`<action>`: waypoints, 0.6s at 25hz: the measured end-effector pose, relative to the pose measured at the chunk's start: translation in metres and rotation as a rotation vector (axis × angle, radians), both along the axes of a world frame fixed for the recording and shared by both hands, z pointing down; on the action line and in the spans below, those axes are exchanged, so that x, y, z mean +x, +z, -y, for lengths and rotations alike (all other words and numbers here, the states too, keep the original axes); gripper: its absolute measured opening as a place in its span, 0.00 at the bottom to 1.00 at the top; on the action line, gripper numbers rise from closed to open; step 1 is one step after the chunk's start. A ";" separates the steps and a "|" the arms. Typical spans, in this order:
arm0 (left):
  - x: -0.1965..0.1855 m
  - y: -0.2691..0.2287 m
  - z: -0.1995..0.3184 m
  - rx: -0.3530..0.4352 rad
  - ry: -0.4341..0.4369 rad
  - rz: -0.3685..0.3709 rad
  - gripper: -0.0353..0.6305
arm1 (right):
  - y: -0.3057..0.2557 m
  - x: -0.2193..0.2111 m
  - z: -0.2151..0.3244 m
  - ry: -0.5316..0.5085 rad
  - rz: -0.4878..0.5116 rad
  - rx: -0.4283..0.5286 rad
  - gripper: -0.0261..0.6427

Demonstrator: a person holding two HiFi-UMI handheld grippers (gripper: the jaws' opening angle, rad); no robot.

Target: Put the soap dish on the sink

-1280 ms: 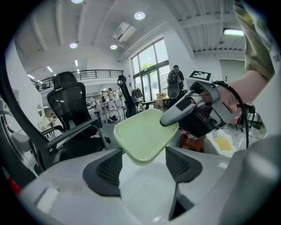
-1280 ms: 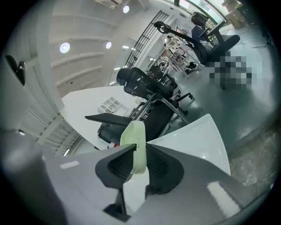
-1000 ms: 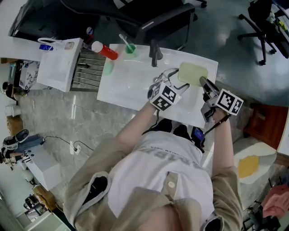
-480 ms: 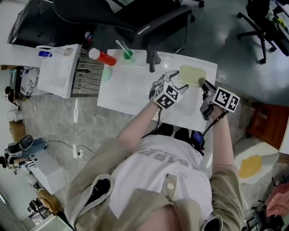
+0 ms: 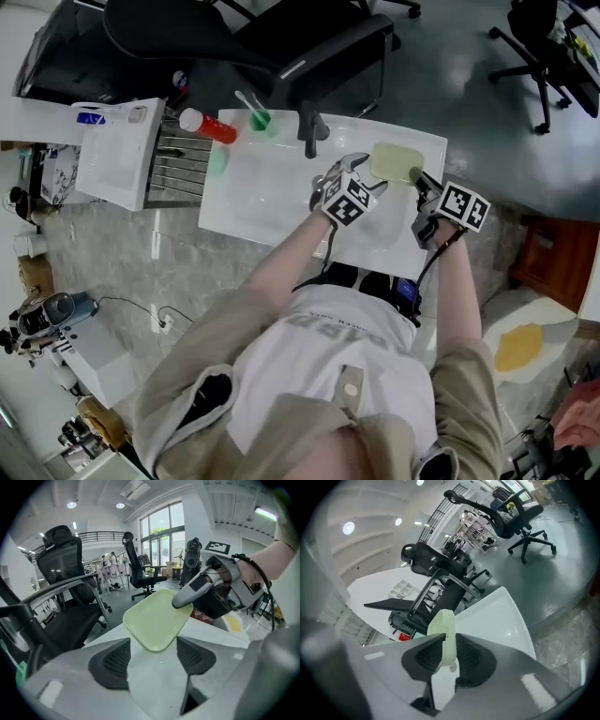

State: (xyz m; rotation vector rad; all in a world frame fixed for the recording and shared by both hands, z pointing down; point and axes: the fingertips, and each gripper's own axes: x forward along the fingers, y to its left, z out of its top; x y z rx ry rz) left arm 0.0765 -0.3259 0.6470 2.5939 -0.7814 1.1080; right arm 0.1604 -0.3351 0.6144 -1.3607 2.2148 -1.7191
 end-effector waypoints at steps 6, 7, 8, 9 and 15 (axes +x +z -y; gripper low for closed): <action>0.004 0.015 -0.001 -0.028 0.004 0.025 0.54 | 0.022 0.002 0.002 0.022 0.006 -0.050 0.14; 0.005 0.016 0.000 -0.031 0.007 0.029 0.54 | 0.025 0.003 0.002 0.029 0.006 -0.056 0.14; 0.005 0.018 0.000 -0.033 0.012 0.033 0.54 | 0.028 0.003 0.003 0.034 0.004 -0.061 0.14; 0.005 0.020 0.000 -0.034 0.016 0.037 0.54 | 0.030 0.004 0.003 0.039 0.000 -0.065 0.14; 0.008 0.033 0.001 -0.055 0.031 0.066 0.54 | 0.044 0.010 0.008 0.063 -0.018 -0.091 0.14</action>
